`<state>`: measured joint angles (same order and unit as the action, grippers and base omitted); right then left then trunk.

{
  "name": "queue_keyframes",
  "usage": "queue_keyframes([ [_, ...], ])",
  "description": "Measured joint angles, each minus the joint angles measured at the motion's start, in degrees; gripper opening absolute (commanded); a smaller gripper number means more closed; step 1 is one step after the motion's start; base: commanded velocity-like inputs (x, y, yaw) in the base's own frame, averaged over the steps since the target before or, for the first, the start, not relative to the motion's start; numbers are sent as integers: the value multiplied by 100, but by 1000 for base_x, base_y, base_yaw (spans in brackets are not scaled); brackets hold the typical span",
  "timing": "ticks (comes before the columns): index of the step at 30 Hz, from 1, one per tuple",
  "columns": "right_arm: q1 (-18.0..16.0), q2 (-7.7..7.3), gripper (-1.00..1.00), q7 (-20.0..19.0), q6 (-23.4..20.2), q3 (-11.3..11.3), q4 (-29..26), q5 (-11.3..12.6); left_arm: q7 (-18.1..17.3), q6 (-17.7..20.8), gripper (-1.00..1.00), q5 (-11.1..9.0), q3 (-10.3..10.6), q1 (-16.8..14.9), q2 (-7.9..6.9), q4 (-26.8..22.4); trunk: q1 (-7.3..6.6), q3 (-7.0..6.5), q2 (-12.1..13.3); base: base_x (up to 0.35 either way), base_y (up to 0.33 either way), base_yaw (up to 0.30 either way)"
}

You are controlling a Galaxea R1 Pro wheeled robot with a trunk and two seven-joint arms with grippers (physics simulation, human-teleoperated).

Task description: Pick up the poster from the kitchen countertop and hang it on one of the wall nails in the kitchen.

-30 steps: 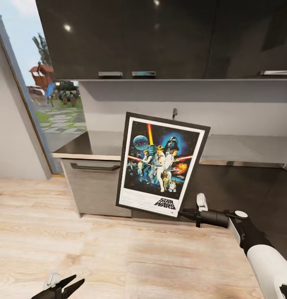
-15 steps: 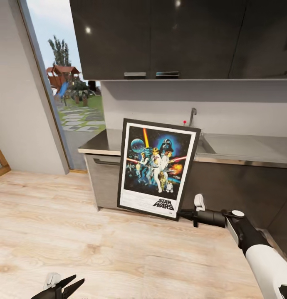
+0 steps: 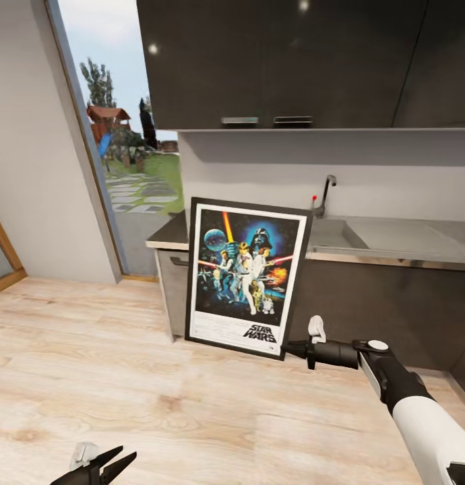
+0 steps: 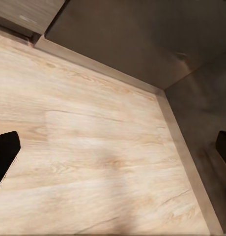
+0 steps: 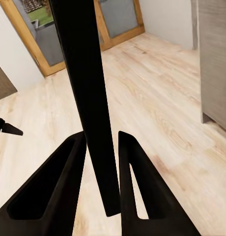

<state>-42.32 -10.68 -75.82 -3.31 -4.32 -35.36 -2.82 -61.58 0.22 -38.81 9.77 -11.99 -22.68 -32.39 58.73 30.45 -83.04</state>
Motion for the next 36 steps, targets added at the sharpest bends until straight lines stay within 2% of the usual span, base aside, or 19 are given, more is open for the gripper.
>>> queue_keyframes([
  [26,0,26,-100,0,6,5,-1,0,-9,6,100,0,-8,0,-1,0,-1,0,0,27,284,1],
  [36,-2,27,-100,0,7,11,2,-2,-8,9,100,0,-10,2,-1,-1,0,0,0,48,118,219],
])
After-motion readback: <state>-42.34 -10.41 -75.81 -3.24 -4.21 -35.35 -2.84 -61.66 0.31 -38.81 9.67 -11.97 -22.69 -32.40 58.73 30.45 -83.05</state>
